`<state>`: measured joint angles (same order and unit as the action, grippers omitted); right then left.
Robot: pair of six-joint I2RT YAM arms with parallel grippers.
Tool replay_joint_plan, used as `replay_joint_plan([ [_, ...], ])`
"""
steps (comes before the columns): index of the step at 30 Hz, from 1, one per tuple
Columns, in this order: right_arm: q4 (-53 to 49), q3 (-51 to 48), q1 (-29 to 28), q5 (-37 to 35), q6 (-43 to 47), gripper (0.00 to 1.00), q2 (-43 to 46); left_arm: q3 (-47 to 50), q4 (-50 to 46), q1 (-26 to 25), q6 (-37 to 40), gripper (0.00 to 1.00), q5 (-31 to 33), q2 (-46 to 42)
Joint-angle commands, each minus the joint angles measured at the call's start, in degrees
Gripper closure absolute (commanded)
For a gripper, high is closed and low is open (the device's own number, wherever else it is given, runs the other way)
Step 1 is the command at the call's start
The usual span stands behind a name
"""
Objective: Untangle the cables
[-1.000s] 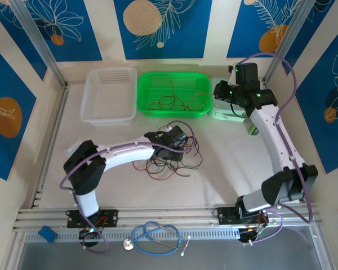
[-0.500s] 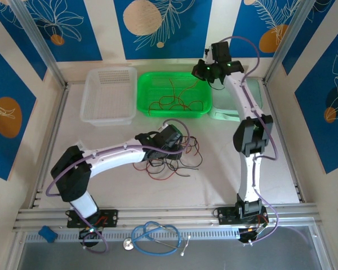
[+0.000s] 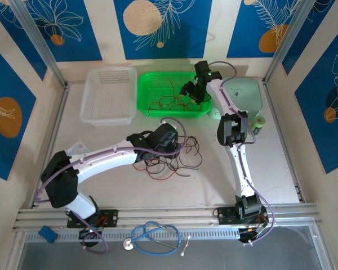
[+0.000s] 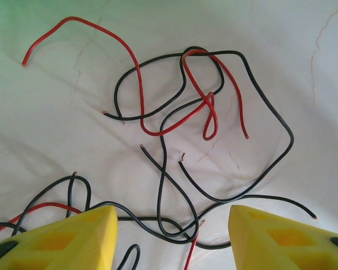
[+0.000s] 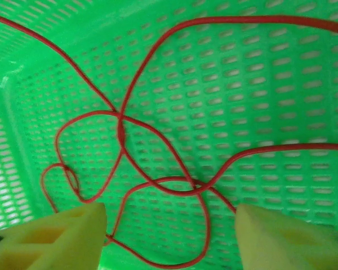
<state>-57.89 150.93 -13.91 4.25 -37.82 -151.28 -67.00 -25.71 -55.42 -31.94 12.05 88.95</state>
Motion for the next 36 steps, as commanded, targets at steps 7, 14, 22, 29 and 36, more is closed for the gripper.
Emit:
replay_joint_plan([
  [7, 2.0, -1.4, -1.0, 3.9, 3.1, 0.24, 18.1, 1.9, 3.2, 0.4, 2.0, 0.43, -1.3, -3.4],
  [14, 2.3, -6.7, -2.2, 4.8, 4.6, 0.25, 26.8, 2.3, 3.1, 0.4, 2.2, 0.39, -2.9, -4.3],
  [22, 1.6, -16.8, -4.2, -0.4, 8.0, 0.30, 40.3, 1.6, 0.9, 0.4, -1.5, 0.39, -6.7, -1.6],
  [29, 10.1, -46.0, -4.0, -6.7, 9.0, 0.36, 65.3, 2.0, 1.3, 0.4, -8.6, 0.51, -7.3, 5.6],
  [36, 10.7, -66.1, -2.4, -8.2, 8.8, 0.44, 85.9, 1.8, 5.3, 1.4, -11.1, 0.55, -1.4, 11.1],
])
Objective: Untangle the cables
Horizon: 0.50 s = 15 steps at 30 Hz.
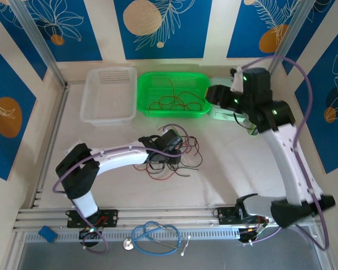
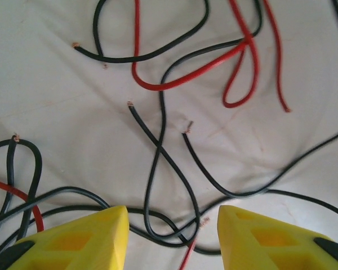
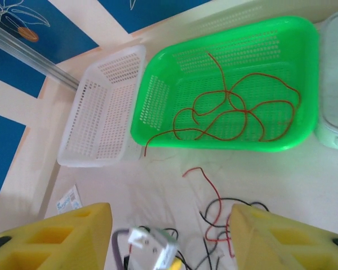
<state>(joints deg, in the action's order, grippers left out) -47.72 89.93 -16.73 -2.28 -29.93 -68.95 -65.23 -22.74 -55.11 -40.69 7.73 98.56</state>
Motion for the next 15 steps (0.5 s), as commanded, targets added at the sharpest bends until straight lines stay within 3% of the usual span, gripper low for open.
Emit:
replay_joint_plan([
  [1, 0.1, -6.9, 0.5, -2.0, 0.8, 0.44, 5.5, 0.2, 3.4, 1.4, -2.5, 0.55, 3.1, 2.2],
  [6, -1.8, -15.2, 1.0, -2.4, -0.5, 0.45, 14.2, 1.0, 8.3, 2.7, -3.2, 0.58, 3.2, 5.9],
  [15, -3.4, -22.3, 1.6, -1.4, -2.3, 0.49, 20.4, 2.0, 15.2, 4.1, -2.3, 0.62, 3.9, 8.5],
])
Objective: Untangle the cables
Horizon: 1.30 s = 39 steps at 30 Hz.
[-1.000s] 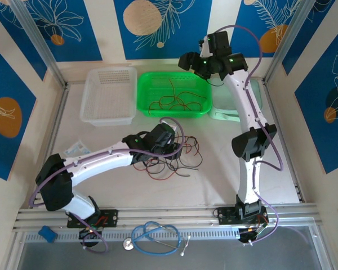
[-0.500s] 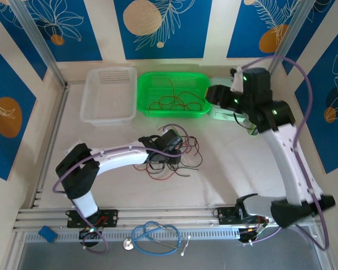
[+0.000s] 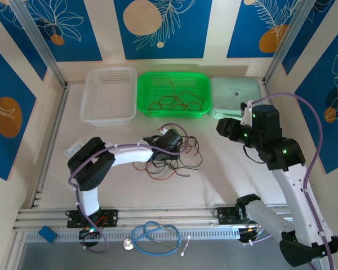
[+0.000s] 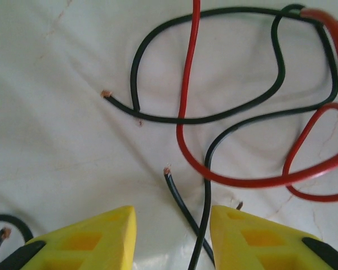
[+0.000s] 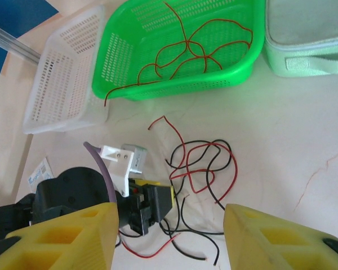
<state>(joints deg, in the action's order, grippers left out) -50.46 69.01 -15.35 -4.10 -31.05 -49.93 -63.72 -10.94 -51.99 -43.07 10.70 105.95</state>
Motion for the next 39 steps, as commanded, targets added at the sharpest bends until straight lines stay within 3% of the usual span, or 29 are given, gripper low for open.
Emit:
replay_joint_plan([
  [1, -0.7, -1.8, 0.2, 0.6, -1.3, 0.49, 1.7, 0.5, 3.5, 1.1, 0.0, 0.62, 0.7, 1.3],
  [14, -0.9, -3.3, 0.3, 1.0, -2.1, 0.50, 2.6, -1.0, 2.1, 1.2, -0.1, 0.72, -1.2, 5.1],
  [17, -1.0, -3.5, 0.4, 0.6, -2.1, 0.51, 3.0, -1.2, 1.8, 1.2, 0.0, 0.78, -1.1, 5.6],
  [22, -1.3, -3.8, 0.6, 0.6, -2.1, 0.51, 3.4, -1.1, 1.3, 1.1, 0.8, 0.99, 0.7, 5.4],
  [23, -1.4, -3.8, 0.6, 0.7, -2.1, 0.51, 3.6, -1.1, 1.0, 1.1, 1.1, 1.00, 1.3, 5.0],
  [31, -1.7, -4.7, 0.6, 4.4, -3.1, 0.52, 5.7, -1.7, -1.4, 1.1, 6.9, 1.00, 5.6, -5.6],
  [39, 9.2, -13.3, 0.0, 18.6, -7.1, 0.51, 8.0, -8.0, -6.4, 0.8, 15.9, 1.00, 1.8, -18.4],
])
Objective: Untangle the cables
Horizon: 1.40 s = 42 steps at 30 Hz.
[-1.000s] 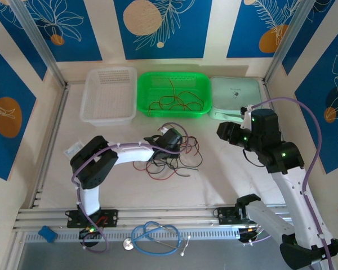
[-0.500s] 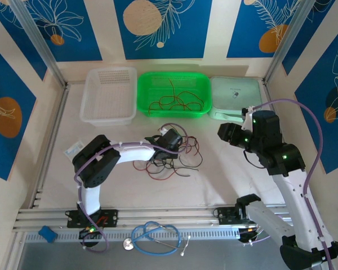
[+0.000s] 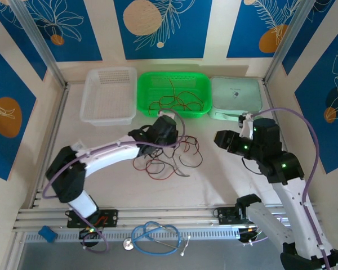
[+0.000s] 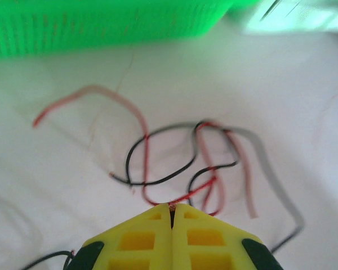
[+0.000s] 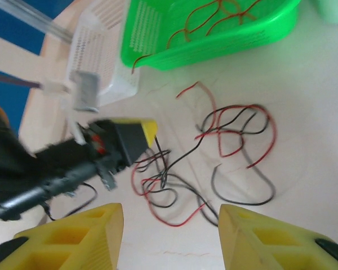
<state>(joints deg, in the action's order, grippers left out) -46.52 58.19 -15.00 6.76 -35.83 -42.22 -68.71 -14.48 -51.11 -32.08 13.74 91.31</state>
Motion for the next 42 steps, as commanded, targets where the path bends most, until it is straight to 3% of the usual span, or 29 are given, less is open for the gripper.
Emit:
replay_joint_plan([
  [1, 7.0, -3.8, -0.6, 9.2, -3.0, 0.51, 0.3, -3.8, -3.8, 0.0, 5.7, 1.00, -1.6, -5.0],
  [6, 14.1, -8.5, -1.3, 12.9, -6.8, 0.50, -0.3, -7.6, -8.1, 0.0, 9.0, 1.00, -1.1, -9.6],
  [14, 20.8, -12.3, -4.7, 9.6, -14.0, 0.52, -5.3, -13.7, -12.2, -0.1, 11.7, 1.00, -3.1, -12.1],
  [21, 33.5, -14.9, -9.4, 6.4, -34.2, 0.51, -13.1, -15.1, -11.7, 0.0, 12.4, 1.00, -5.0, -12.1],
  [28, 44.5, -15.4, -15.3, 3.5, -51.0, 0.31, -18.0, -14.2, -10.0, -0.2, 13.0, 1.00, -5.8, -12.1],
  [35, 51.8, -16.2, -19.5, 1.1, -61.8, 0.27, -21.9, -12.9, -7.9, -0.1, 13.1, 1.00, -6.4, -12.4],
  [37, 52.5, -15.8, -20.6, 0.3, -63.6, 0.29, -23.3, -12.7, -7.4, -0.2, 13.0, 1.00, -6.6, -12.5],
  [39, 54.5, -15.8, -21.4, -0.1, -64.9, 0.37, -24.8, -12.6, -7.0, -0.1, 13.1, 1.00, -6.8, -12.7],
  [42, 56.1, -15.8, -21.8, -0.2, -66.0, 0.67, -26.4, -12.7, -6.7, -0.1, 13.2, 1.00, -6.7, -13.1],
])
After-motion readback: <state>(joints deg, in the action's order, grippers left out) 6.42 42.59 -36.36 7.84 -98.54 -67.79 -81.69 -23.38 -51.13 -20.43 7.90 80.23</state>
